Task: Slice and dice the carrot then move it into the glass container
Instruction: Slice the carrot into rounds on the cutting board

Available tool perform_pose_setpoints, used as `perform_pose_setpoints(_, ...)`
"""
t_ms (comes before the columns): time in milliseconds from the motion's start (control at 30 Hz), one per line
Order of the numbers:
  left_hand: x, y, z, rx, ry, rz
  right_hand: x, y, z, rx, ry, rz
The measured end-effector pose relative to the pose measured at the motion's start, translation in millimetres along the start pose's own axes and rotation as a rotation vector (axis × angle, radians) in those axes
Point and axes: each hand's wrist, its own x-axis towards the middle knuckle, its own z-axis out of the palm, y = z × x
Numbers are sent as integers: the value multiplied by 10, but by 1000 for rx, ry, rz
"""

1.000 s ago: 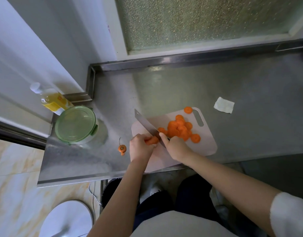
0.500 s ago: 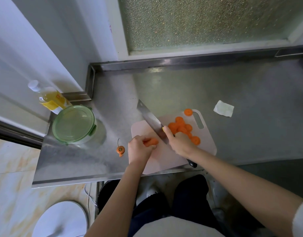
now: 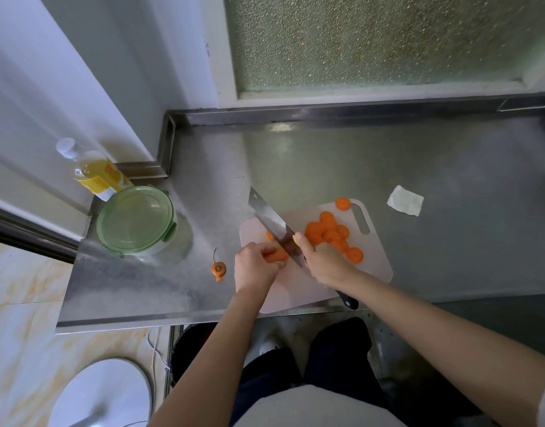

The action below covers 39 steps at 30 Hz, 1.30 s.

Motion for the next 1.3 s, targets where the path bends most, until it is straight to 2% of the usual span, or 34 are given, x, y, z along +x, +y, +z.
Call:
perform_pose_setpoints(167,15,6,-19,-10,-17,2,-244,59,-102,-22,81,-85)
perform_pose_setpoints(267,13,15,-15,-23,-19,-10,-316,125,-142,-6,-25,-49)
perform_pose_setpoints(400,33,20,-31,-46,-31,-41,-278,10,-193,-70,39,-103)
perform_pose_setpoints(600,57,30,-44,-40,-53,-68,-70,-121,-98,-206,-22,-57)
perform_pose_setpoints(767,56,44,-50,-34,-59,-64,-8,-206,1,-119,-52,-127)
perform_pose_setpoints(933,53,45,-63,-36,-67,-56,65,-204,79,-11,-63,-85)
perform_pose_setpoints(1033,55,37,-61,-62,-55,-77,141,-145,54,-77,-62,-126)
perform_pose_setpoints(1200,57,6,-39,-44,-42,-61,292,1,69,-86,51,-91)
perform_pose_setpoints(1300,50,-7,-35,-35,-31,-54,322,47,119,-8,-19,-29)
